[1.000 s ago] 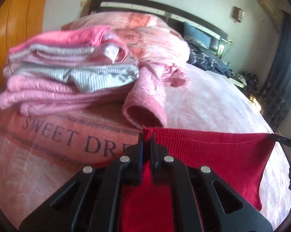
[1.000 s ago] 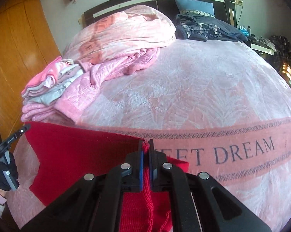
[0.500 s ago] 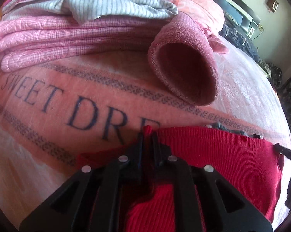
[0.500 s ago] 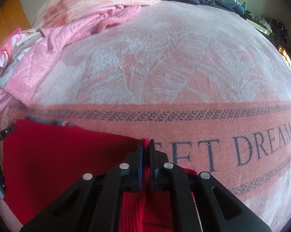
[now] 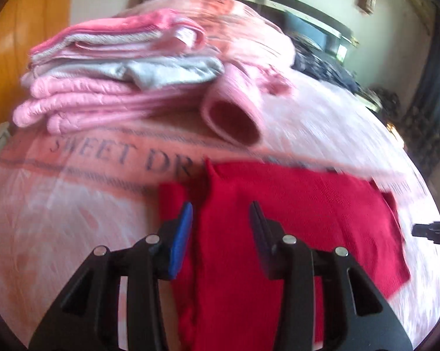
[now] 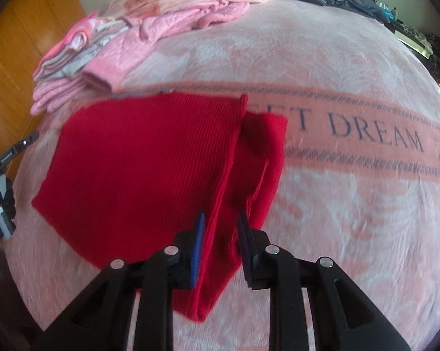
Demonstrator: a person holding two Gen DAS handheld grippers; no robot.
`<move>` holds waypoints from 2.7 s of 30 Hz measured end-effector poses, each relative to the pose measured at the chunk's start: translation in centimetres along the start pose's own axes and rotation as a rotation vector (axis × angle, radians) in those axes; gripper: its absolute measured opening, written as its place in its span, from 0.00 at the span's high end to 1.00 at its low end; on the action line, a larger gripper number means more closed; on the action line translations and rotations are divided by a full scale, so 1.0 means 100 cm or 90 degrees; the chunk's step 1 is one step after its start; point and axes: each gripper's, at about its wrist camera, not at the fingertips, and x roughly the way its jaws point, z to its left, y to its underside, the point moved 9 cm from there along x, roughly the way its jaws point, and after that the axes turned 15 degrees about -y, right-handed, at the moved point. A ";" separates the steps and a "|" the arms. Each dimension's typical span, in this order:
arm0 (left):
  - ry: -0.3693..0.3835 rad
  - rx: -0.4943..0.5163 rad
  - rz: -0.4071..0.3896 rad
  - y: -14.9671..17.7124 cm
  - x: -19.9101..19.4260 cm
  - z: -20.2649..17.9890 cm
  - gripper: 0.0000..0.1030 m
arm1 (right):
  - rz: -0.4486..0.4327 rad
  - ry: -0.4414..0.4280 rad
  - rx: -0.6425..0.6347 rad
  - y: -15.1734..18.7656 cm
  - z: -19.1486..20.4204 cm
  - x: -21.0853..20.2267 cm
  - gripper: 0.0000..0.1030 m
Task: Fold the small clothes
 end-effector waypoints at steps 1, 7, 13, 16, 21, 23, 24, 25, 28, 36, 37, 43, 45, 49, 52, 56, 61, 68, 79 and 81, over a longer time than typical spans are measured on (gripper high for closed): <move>0.014 0.015 0.014 0.016 -0.006 -0.009 0.61 | 0.016 -0.008 0.003 0.014 0.002 0.005 0.77; 0.047 0.056 0.067 0.071 -0.005 -0.038 0.60 | 0.066 -0.034 0.022 0.059 0.005 0.030 0.83; 0.043 0.053 0.149 0.101 0.020 -0.027 0.60 | 0.048 -0.039 0.036 0.056 0.008 0.019 0.96; 0.059 0.044 0.153 0.103 0.022 -0.022 0.60 | 0.054 -0.025 0.036 0.061 0.006 0.016 0.97; 0.070 0.040 0.155 0.107 0.028 -0.019 0.59 | 0.055 -0.045 0.078 0.069 -0.006 0.031 0.96; 0.071 0.038 0.157 0.107 0.028 -0.018 0.59 | 0.050 -0.049 0.081 0.066 -0.005 0.030 0.94; 0.070 0.034 0.160 0.106 0.026 -0.017 0.59 | 0.042 -0.048 0.080 0.064 -0.004 0.025 0.90; 0.068 0.030 0.163 0.104 0.024 -0.018 0.59 | 0.025 -0.044 0.074 0.056 -0.003 0.017 0.87; 0.077 0.015 0.143 0.085 0.012 -0.023 0.58 | -0.019 -0.049 0.077 0.033 -0.006 -0.002 0.83; 0.099 -0.007 0.152 0.056 0.029 -0.053 0.53 | -0.016 -0.072 0.129 -0.019 -0.022 0.031 0.83; 0.096 -0.006 0.157 0.056 0.034 -0.054 0.53 | -0.011 -0.081 0.133 -0.021 -0.021 0.036 0.83; 0.125 -0.033 0.197 0.067 0.056 -0.053 0.53 | 0.001 -0.077 0.148 -0.021 -0.028 0.045 0.96; 0.136 -0.035 0.196 0.068 0.057 -0.052 0.53 | -0.002 -0.054 0.145 -0.017 -0.034 0.043 0.96; 0.137 -0.020 0.191 0.070 0.057 -0.054 0.54 | 0.001 -0.053 0.157 -0.015 -0.037 0.047 0.96; 0.134 -0.019 0.194 0.069 0.057 -0.054 0.54 | 0.003 -0.050 0.147 -0.018 -0.033 0.044 0.92; 0.128 -0.009 0.195 0.068 0.058 -0.055 0.53 | -0.028 -0.052 0.150 -0.016 -0.030 0.025 0.56; 0.134 -0.015 0.200 0.066 0.061 -0.056 0.52 | -0.012 -0.094 0.200 0.008 -0.044 0.021 0.44; 0.138 -0.021 0.201 0.066 0.063 -0.055 0.52 | -0.021 -0.152 0.223 0.013 -0.052 0.035 0.45; 0.142 -0.017 0.201 0.067 0.062 -0.056 0.49 | -0.089 -0.360 0.270 -0.005 -0.042 0.052 0.43; 0.143 -0.016 0.202 0.067 0.063 -0.056 0.49 | -0.087 -0.352 0.271 -0.005 -0.043 0.054 0.45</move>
